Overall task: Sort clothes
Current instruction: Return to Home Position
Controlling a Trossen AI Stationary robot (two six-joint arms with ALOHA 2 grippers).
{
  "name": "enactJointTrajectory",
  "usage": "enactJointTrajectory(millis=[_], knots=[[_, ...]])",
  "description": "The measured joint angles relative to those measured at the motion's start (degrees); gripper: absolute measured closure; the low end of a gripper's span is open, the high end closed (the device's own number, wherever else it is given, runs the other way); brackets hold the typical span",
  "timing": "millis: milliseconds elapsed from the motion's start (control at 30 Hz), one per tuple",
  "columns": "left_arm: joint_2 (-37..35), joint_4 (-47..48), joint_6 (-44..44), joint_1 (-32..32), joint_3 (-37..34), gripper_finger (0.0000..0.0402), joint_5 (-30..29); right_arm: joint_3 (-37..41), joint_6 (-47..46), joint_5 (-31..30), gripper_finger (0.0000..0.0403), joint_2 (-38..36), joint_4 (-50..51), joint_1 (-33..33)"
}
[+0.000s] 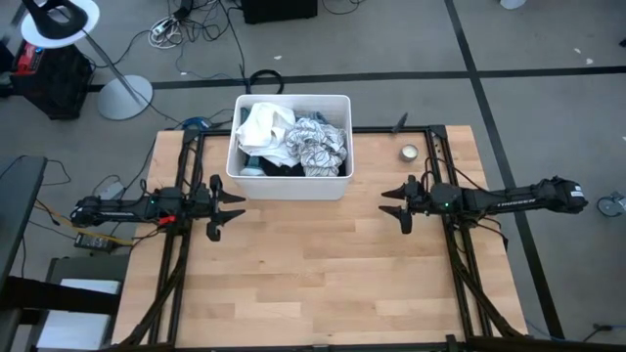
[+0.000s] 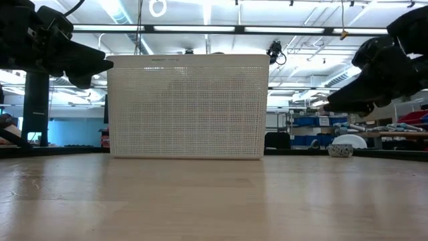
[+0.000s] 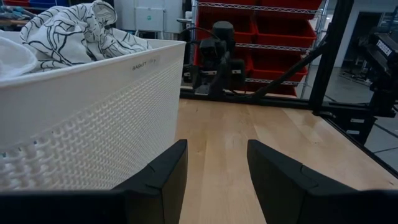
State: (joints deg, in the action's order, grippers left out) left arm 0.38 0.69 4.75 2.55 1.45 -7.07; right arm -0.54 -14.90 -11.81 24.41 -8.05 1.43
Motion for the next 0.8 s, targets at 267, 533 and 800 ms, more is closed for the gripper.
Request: enactJointTrajectory(millis=[267, 533, 800], knots=[[0.0, 0.0, 0.0, 0.0, 0.0, 0.0229, 0.0, 0.0, 1.6, 2.2, 0.0172, -7.2, 2.9, 0.0], [0.0, 0.0, 0.0, 0.0, 0.0, 0.0229, 0.0, -1.2, 3.7, 4.6, 0.0172, -16.9, 9.4, 0.0], [0.0, 0.1, 0.0, 0.0, 0.0, 0.0229, 0.0, -5.7, 0.6, 0.6, 0.0172, -21.9, 27.0, 0.0]])
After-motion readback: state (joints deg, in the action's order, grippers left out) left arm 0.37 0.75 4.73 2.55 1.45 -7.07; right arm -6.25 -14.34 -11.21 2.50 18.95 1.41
